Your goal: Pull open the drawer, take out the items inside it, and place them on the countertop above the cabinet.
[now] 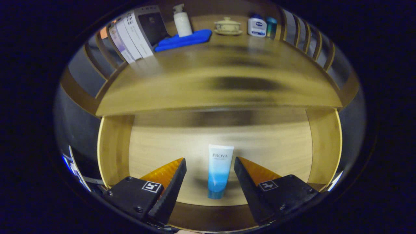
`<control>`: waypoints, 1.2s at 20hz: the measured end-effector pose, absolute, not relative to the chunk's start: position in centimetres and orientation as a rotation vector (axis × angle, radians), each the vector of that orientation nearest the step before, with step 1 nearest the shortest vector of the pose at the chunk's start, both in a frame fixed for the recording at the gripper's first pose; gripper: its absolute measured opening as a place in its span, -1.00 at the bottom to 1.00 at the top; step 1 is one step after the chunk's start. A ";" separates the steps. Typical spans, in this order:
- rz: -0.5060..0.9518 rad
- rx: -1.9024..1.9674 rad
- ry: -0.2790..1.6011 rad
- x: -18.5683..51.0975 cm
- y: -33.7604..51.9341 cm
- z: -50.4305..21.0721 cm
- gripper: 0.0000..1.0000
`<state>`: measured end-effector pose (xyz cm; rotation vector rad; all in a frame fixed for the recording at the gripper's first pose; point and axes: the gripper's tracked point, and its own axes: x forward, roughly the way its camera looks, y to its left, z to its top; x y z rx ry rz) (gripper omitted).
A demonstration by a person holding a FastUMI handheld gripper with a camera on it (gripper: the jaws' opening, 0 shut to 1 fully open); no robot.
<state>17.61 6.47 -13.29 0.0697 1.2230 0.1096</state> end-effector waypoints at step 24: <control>0.138 0.080 1.202 15.0 5.5 -12.8 -0.14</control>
